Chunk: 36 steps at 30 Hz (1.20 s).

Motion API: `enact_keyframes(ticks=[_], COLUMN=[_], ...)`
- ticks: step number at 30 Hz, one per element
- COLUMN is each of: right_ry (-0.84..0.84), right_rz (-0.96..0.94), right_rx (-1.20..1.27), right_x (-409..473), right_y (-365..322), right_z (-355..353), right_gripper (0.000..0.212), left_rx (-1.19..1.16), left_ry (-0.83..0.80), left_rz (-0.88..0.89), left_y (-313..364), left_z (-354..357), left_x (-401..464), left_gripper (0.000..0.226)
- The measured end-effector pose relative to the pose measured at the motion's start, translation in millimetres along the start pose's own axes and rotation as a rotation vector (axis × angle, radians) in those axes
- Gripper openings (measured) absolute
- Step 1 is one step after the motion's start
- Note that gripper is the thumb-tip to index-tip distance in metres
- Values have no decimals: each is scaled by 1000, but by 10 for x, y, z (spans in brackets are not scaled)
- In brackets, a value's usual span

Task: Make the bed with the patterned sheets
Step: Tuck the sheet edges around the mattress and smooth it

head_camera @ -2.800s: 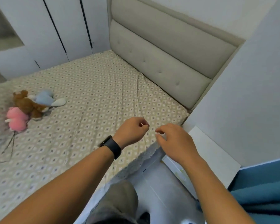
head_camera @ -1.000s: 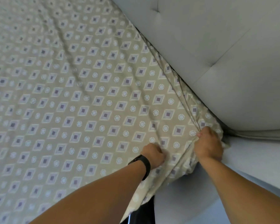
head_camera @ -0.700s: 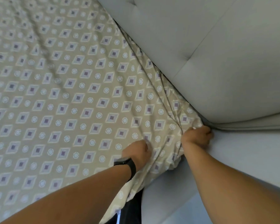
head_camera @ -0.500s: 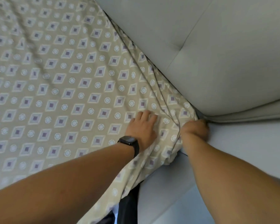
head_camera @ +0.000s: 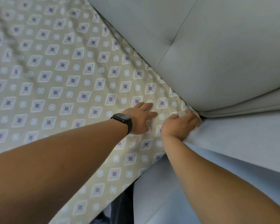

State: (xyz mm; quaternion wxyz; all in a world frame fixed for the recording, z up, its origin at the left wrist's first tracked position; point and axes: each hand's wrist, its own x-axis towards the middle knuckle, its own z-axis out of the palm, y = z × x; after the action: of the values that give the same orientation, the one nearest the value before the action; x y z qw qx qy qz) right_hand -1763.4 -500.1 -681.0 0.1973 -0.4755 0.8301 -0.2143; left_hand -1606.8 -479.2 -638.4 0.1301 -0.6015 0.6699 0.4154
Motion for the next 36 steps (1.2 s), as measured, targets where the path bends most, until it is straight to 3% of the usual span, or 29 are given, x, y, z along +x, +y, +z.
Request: enact_keyframes(ticks=[4,10,17,21,27,30,33,36], right_ry=[-320,-530,-475,-474,-220,-318,-389,-682], right_rz=[-295,-43,106,81,-4,-38,-42,30], right_rx=[-341,-474,-421,-436,-236,-106,-242,-359], right_x=[125,861,1091,1024,121,-596,-1125,-1472], right_y=[-50,-51,11,-10,-52,-59,38,332], right_z=[138,196,370,324,-38,-187,-311,-349], right_gripper=[57,60,62,62,63,53,35,19], left_rx=[26,184,181,191,-68,-85,-162,-165], left_ry=[-32,44,32,55,217,215,113,35], left_rz=[25,14,49,48,-115,-218,-310,-352], left_y=[-19,-192,-308,-315,-162,-129,-108,-83], left_z=[-6,83,246,286,599,964,1347,1776], left_x=[-4,-47,89,27,-608,-1175,-1635,-1933], left_gripper=[71,82,84,85,75,57,45,49])
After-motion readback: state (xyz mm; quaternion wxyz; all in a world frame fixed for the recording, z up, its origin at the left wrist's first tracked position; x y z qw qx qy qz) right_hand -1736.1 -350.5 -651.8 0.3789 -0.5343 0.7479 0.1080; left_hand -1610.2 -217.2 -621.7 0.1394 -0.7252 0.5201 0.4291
